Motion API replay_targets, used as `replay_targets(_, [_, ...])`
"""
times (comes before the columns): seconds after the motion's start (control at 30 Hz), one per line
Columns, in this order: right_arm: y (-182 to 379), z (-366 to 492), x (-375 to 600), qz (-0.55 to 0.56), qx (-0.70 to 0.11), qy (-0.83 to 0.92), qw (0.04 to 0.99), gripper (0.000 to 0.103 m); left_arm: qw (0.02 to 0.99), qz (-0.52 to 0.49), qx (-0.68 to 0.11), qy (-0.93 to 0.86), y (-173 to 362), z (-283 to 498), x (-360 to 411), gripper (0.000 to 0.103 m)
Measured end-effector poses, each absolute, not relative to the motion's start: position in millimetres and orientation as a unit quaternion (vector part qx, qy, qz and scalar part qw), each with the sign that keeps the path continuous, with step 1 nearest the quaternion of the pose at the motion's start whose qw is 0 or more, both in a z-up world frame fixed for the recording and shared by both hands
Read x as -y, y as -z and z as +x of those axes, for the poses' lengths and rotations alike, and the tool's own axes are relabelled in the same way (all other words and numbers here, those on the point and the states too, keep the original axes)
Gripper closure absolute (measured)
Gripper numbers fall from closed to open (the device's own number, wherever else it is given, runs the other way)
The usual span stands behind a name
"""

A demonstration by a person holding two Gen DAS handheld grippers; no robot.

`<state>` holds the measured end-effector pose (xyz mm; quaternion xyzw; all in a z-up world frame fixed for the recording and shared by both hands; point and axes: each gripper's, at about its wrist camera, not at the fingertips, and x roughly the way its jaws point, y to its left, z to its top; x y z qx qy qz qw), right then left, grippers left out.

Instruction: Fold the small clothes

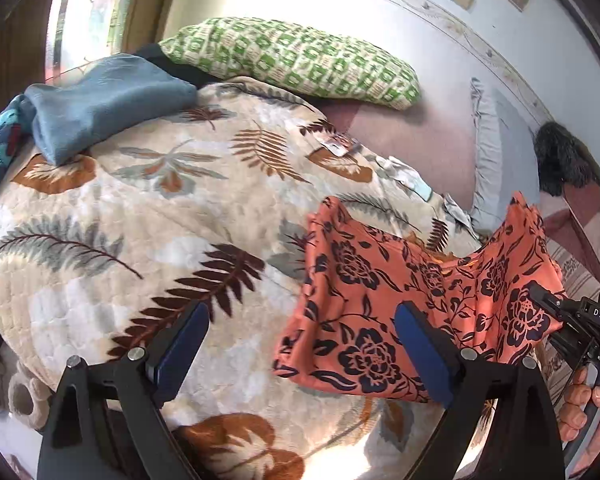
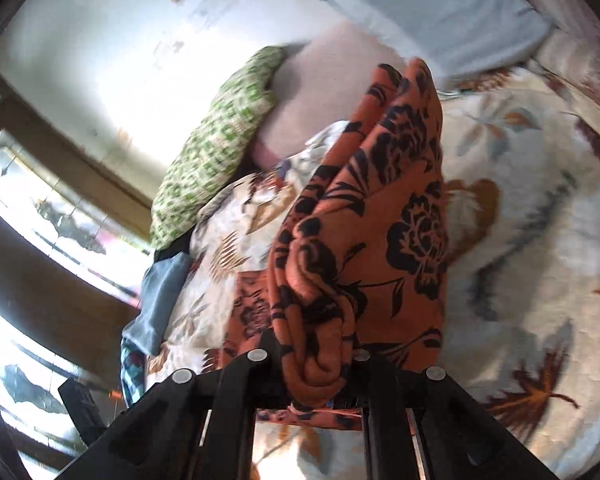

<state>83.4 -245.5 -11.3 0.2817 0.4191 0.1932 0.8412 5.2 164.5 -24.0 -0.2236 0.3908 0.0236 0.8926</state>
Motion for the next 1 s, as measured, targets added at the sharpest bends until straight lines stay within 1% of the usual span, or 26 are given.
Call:
replay_targets(0.07, [4.0, 88.3, 197.1, 0.252, -0.425, -0.231, 0.839, 0.092, 0.891, -0.234, -0.387, -0.042, 24.9, -4.6, -183.8, 0.008])
replay_targets(0.13, [10.7, 93.1, 154.4, 0.240, -0.442, -0.259, 0.824, 0.092, 0.889, -0.240, -0.386, -0.059, 28.3, -13.7, -201.3, 0.008])
replay_targets(0.2, [27.1, 96.3, 114.7, 0.228, -0.463, -0.277, 0.810, 0.092, 0.884, -0.247, -0.390, -0.075, 35.5, -20.9, -214.6, 0.008])
replay_targets(0.27, [56.5, 102.9, 73.6, 0.208, -0.497, -0.291, 0.791, 0.092, 0.875, -0.253, -0.404, -0.087, 46.4, -24.2, -223.4, 0.008])
replay_targets(0.33, [101.5, 108.2, 44.1, 0.210, -0.543, -0.285, 0.761, 0.084, 0.866, -0.260, -0.416, -0.090, 54.8, -25.6, -229.0, 0.008])
replay_targets(0.37, [122.1, 108.9, 35.6, 0.212, -0.558, -0.283, 0.750, 0.083, 0.865, -0.261, -0.418, -0.091, 55.9, -26.5, -229.8, 0.008])
replay_targets(0.4, [133.4, 106.6, 30.2, 0.208, -0.566, -0.283, 0.746, 0.080, 0.866, -0.259, -0.417, -0.090, 55.6, -26.0, -229.5, 0.008])
replay_targets(0.43, [134.3, 102.8, 33.8, 0.217, -0.556, -0.285, 0.750, 0.079, 0.868, -0.256, -0.416, -0.090, 54.7, -23.6, -228.0, 0.008])
replay_targets(0.47, [128.9, 100.0, 39.1, 0.227, -0.545, -0.294, 0.752, 0.073, 0.868, -0.254, -0.417, -0.087, 53.3, -19.0, -225.3, 0.008])
replay_targets(0.5, [124.6, 100.0, 44.0, 0.237, -0.542, -0.311, 0.743, 0.048, 0.869, -0.253, -0.417, -0.081, 51.0, -13.0, -220.8, 0.008])
replay_targets(0.53, [119.8, 99.6, 51.1, 0.251, -0.546, -0.329, 0.728, 0.026, 0.871, -0.253, -0.415, -0.070, 47.6, -6.7, -214.5, 0.008])
replay_targets(0.6, [106.5, 100.6, 68.1, 0.273, -0.539, -0.336, 0.722, 0.024, 0.877, -0.249, -0.409, -0.037, 36.4, 6.7, -195.2, 0.008])
replay_targets(0.7, [89.0, 98.1, 110.7, 0.297, -0.506, -0.322, 0.743, 0.024, 0.890, -0.228, -0.394, 0.022, 17.6, 31.7, -156.5, 0.008])
replay_targets(0.8, [92.6, 97.1, 155.6, 0.339, -0.498, -0.290, 0.744, 0.023, 0.884, -0.230, -0.399, 0.079, 13.9, 61.3, -123.4, 0.008])
replay_targets(0.87, [105.7, 95.9, 178.3, 0.369, -0.502, -0.279, 0.731, 0.023, 0.871, -0.229, -0.423, 0.101, 27.4, 82.7, -106.1, 0.008])
replay_targets(0.9, [114.0, 95.7, 185.5, 0.388, -0.506, -0.282, 0.717, 0.023, 0.870, -0.206, -0.439, 0.089, 40.6, 92.3, -98.7, 0.008])
replay_targets(1.0, [131.4, 95.8, 201.2, 0.435, -0.500, -0.293, 0.689, 0.023, 0.829, -0.148, -0.540, -0.010, 106.0, 113.2, -100.7, 0.009])
